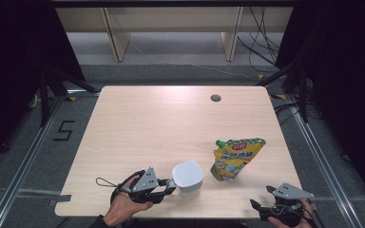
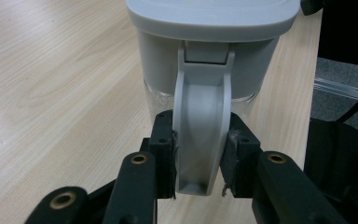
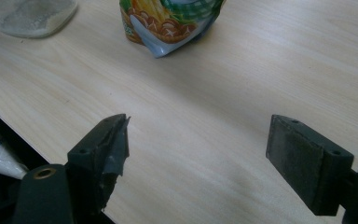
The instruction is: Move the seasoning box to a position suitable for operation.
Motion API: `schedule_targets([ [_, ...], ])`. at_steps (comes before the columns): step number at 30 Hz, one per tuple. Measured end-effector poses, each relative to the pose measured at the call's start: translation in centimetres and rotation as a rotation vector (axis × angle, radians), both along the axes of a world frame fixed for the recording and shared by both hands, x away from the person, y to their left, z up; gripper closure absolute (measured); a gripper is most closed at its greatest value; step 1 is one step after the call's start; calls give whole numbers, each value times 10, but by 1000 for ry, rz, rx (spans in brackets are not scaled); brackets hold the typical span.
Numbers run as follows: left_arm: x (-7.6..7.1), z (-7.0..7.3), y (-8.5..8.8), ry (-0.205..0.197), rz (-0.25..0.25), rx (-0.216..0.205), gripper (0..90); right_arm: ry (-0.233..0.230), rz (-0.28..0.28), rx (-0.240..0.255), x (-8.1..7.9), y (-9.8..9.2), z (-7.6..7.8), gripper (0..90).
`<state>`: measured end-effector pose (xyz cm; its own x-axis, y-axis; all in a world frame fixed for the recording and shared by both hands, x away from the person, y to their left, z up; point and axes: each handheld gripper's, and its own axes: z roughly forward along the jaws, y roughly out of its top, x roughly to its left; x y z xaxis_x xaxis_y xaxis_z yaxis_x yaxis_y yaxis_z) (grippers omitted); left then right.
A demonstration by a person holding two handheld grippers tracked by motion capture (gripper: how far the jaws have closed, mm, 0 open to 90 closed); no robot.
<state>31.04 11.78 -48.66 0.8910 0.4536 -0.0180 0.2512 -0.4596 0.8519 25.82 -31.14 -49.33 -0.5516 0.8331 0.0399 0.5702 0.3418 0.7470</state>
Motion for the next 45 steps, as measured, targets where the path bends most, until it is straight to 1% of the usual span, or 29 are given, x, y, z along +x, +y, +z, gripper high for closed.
schedule_targets([
  [3,3,-2,2,-7,-19,-8,683,0,1,3,0,0,0,221],
  [4,4,-2,2,1,-25,-19,682,0,0,-2,0,0,0,221],
  [5,6,-1,4,-7,-24,-2,682,0,1,-1,0,0,0,221],
  [8,8,-1,4,-19,-30,-8,680,2,13,-15,1,-2,1,221],
  [9,8,-2,5,-15,-27,-5,679,-12,17,-15,2,-3,0,221],
  [10,9,-1,5,-23,-18,3,678,-1,14,-3,1,-3,0,221],
  [11,10,-1,5,-33,-25,4,677,-12,20,-5,2,-3,-1,221],
  [12,10,-1,6,-23,-14,2,676,-3,5,4,1,-2,-1,221],
  [13,13,-1,7,-35,-21,17,675,-8,23,-4,3,-3,-1,221],
  [14,13,-2,7,-26,-12,4,673,12,9,11,1,-2,0,221],
  [17,16,-2,10,-66,36,20,668,30,-6,17,-1,0,1,221],
  [18,16,-2,10,-66,36,20,667,7,10,12,1,-2,0,221],
  [19,17,-2,11,-61,46,9,667,16,9,16,0,-1,0,221],
  [21,17,-2,12,-61,46,7,675,-12,29,-1,2,-3,0,221],
  [22,17,-2,12,-67,45,12,680,10,34,7,2,-3,0,221],
  [23,18,-2,12,-80,36,18,682,-2,36,-4,2,-4,0,221],
  [24,18,-3,12,-76,35,3,684,5,39,0,2,-4,0,221],
  [25,18,-2,13,-79,26,13,684,-1,37,-3,2,-4,0,222],
  [27,17,-3,12,-62,22,-10,686,-1,38,-8,2,-3,0,222],
  [29,15,-3,11,-68,8,-5,686,-4,43,-6,3,-3,0,222],
  [31,13,-3,10,-63,6,-7,686,15,48,2,3,-2,-1,222],
  [33,13,-3,10,-53,8,-11,686,2,37,-1,3,-2,-1,221],
  [37,12,-3,9,-62,17,-3,685,-8,27,-14,4,-1,-1,222],
  [39,11,-4,9,-60,18,-12,684,21,16,13,2,2,-1,222],
  [41,12,-4,10,-63,10,-14,679,24,23,5,3,1,-1,222],
  [42,12,-3,10,-55,11,-18,658,3,22,-1,3,1,-1,222],
  [43,12,-2,9,-64,16,-8,604,2,24,1,4,1,-1,222],
  [44,12,-1,9,-72,23,9,529,24,20,2,3,2,0,222],
  [45,11,1,9,-57,31,4,483,22,18,6,3,2,-1,222],
])
